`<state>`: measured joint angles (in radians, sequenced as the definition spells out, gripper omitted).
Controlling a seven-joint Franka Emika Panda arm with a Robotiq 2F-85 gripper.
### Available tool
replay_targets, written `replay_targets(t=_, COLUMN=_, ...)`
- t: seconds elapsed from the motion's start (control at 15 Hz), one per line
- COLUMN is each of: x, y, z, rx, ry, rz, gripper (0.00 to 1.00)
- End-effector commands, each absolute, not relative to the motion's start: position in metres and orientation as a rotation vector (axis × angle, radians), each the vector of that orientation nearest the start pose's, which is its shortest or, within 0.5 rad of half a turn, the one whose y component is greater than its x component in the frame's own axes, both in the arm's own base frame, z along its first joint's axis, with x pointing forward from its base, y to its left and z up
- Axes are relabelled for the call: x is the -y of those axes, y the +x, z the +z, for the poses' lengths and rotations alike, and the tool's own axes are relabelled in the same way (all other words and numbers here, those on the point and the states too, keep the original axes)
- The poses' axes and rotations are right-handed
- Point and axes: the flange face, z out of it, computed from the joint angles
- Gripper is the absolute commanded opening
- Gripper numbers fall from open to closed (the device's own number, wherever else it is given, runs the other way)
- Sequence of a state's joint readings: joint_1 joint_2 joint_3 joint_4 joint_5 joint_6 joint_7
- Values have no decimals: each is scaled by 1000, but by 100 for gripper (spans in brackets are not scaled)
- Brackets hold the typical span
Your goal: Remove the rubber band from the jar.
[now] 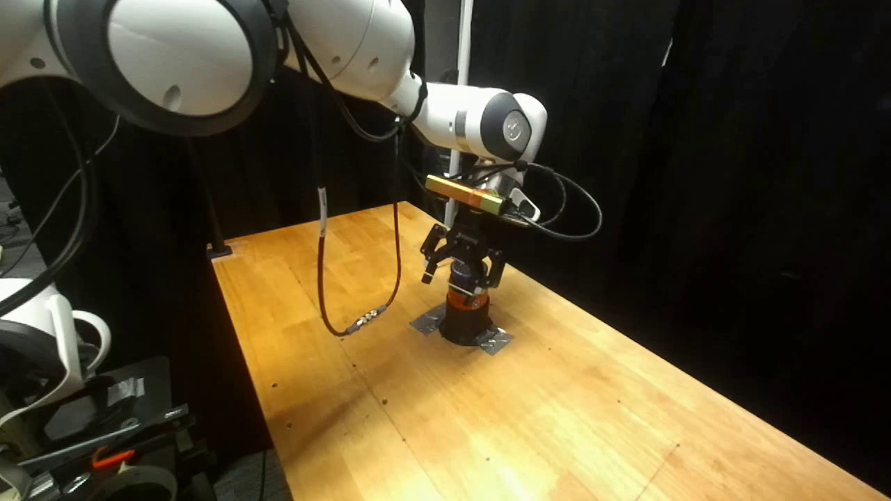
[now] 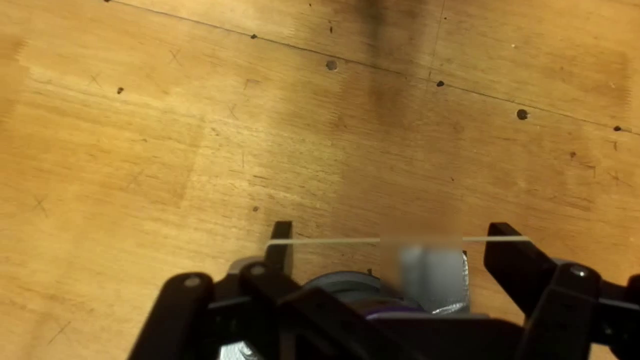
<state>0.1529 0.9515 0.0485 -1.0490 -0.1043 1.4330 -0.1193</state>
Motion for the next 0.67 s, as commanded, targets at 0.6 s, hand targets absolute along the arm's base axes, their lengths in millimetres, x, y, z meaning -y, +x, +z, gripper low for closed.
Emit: replay_targets(t=0.6, x=-120, y=642, z=243, rx=471, ry=-3242, rz=375, gripper=100)
